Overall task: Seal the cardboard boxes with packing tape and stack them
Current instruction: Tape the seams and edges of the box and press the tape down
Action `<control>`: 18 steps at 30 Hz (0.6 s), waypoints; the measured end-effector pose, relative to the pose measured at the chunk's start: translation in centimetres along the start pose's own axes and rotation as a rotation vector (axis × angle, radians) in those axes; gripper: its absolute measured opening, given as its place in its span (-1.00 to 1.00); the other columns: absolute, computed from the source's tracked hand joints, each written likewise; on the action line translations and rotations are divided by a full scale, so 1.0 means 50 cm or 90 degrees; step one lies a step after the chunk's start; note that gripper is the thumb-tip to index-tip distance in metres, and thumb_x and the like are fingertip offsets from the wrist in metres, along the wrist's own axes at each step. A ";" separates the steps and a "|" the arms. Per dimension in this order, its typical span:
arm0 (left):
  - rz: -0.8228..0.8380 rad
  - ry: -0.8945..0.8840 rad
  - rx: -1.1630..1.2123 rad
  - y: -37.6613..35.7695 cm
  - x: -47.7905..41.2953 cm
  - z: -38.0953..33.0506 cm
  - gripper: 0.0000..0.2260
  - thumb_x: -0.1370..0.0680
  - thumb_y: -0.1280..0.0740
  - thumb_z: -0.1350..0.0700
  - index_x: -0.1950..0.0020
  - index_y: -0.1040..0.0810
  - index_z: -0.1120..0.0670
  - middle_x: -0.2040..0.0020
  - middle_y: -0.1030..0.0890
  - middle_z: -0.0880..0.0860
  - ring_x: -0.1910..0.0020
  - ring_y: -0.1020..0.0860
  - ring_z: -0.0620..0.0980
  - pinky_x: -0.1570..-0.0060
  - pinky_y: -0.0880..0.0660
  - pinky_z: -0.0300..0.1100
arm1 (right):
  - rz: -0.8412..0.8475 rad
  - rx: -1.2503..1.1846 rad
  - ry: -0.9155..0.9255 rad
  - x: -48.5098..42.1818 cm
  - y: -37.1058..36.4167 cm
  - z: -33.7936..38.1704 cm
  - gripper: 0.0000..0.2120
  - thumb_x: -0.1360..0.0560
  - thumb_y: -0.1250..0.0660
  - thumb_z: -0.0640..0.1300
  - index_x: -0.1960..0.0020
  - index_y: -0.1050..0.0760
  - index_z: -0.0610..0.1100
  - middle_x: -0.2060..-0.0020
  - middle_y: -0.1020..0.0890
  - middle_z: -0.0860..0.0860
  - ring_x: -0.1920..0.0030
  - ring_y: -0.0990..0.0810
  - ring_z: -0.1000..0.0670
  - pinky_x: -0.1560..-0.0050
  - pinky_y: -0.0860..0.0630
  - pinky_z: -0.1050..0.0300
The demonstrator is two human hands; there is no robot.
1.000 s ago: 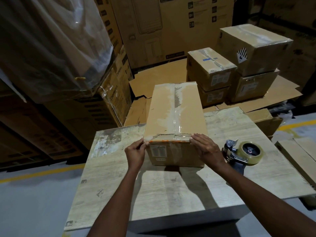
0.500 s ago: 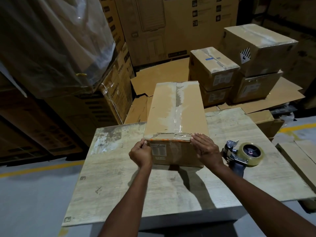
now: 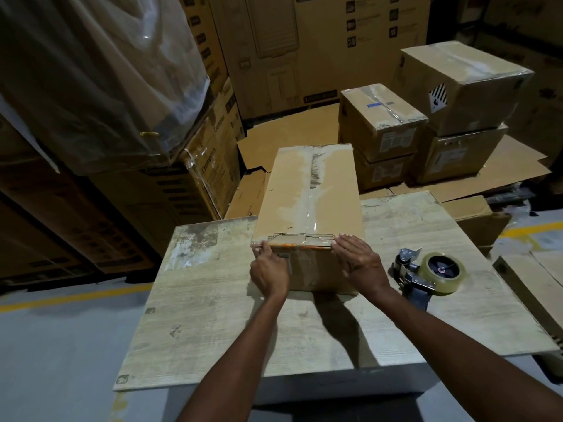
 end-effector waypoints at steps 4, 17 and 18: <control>-0.053 -0.130 0.041 0.048 0.006 0.023 -0.75 -0.59 -0.38 0.20 -0.25 -0.68 0.12 0.11 -0.75 0.12 0.26 -0.67 0.04 0.20 -0.59 -0.16 | 0.018 0.035 -0.022 -0.001 -0.006 0.008 -0.61 -0.42 -0.58 -0.34 -0.22 -0.68 -0.18 -0.20 -0.69 -0.17 -0.24 -0.67 -0.17 -0.36 -0.51 -0.17; 0.152 -0.411 -0.099 0.064 -0.116 0.079 -0.41 -0.44 -0.36 0.49 -0.45 -0.51 0.16 -0.48 -0.47 0.15 -0.51 -0.40 0.09 -0.56 -0.24 -0.04 | 0.199 0.099 0.085 -0.133 -0.138 0.210 -0.59 -0.37 -0.61 -0.23 -0.19 -0.62 -0.21 -0.14 -0.67 -0.18 -0.12 -0.67 -0.17 -0.16 -0.63 -0.10; 0.151 -0.417 -0.109 0.062 -0.117 0.082 -0.40 -0.44 -0.35 0.48 -0.46 -0.51 0.15 -0.49 -0.46 0.15 -0.51 -0.39 0.10 -0.56 -0.24 -0.03 | 0.217 0.114 0.082 -0.132 -0.145 0.211 -0.54 -0.34 -0.63 -0.21 -0.20 -0.62 -0.20 -0.15 -0.68 -0.18 -0.13 -0.67 -0.16 -0.17 -0.62 -0.08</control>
Point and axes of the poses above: each hand's wrist, its own x-axis away from the middle knuckle, its own y-axis out of the back of the hand, z = x × y, the point moved 3 cm from there along -x, towards the middle knuckle
